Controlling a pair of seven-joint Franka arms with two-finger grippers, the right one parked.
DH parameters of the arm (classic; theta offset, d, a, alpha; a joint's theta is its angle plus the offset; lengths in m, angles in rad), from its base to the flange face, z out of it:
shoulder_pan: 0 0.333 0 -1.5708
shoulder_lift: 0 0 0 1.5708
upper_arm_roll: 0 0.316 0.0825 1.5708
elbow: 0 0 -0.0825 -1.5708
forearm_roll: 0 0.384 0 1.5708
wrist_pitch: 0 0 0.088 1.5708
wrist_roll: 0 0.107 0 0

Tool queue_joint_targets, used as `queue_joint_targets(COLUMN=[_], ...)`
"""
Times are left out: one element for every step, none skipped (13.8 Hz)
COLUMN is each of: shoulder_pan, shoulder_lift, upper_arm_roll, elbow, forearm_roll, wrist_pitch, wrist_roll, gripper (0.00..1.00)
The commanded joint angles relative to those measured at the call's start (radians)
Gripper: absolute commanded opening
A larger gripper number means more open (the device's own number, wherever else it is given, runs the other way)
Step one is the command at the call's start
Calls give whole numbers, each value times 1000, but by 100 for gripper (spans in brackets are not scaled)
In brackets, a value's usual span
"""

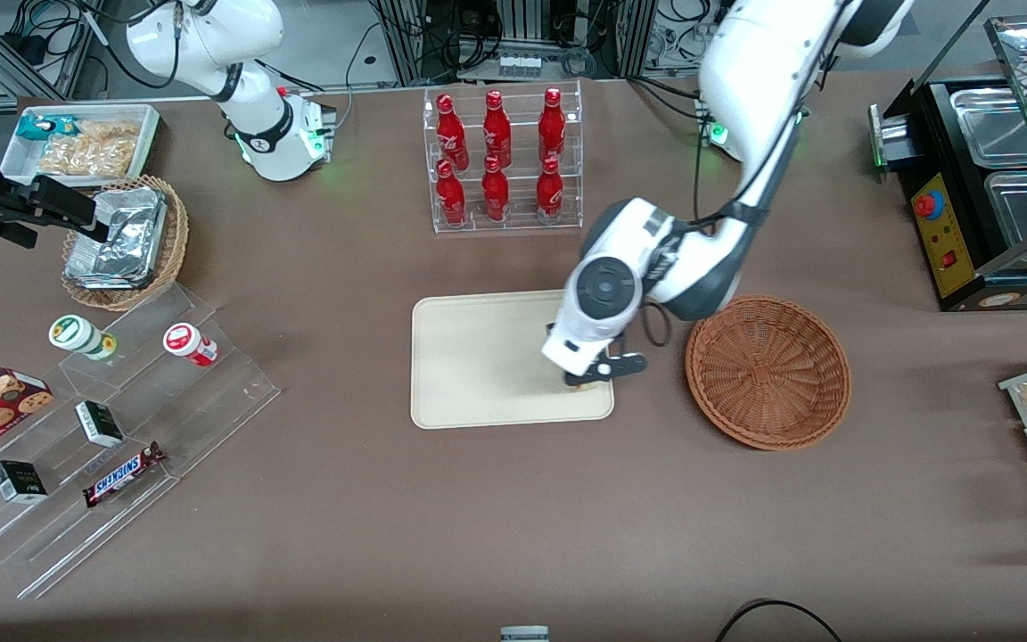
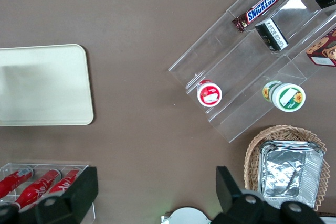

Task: Place sandwich from basket to tray
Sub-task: 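Lift the sandwich and carry it over the cream tray, then lower the sandwich onto the tray and open the left gripper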

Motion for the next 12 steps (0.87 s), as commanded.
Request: queue_joint_targets(shoulder_pan=[-76, -102, -119, -122, -130, -136, -137, -137, -137, -137, -137, -137], shoulder_lift=[71, 91, 102, 107, 116, 128, 136, 139, 142, 144, 145, 147], upper_arm_roll=[15, 15, 15, 13, 15, 15, 15, 15, 15, 15, 15, 15], elbow=[51, 51, 51, 52, 70, 87, 94, 97, 103, 107, 107, 106], forearm_roll=[-5, -1, -1, -5, -4, -1, -1, 1, 2, 2, 2, 2], wrist_pitch=[94, 134, 169, 183, 183, 182, 182, 183, 182, 182, 182, 182], wrist_roll=[-92, -116, -123, -124, -132, -138, -140, -140, -138, -138, -138, -140], gripper=[3, 3, 3, 3, 3, 3, 3, 3, 3, 4, 6, 11])
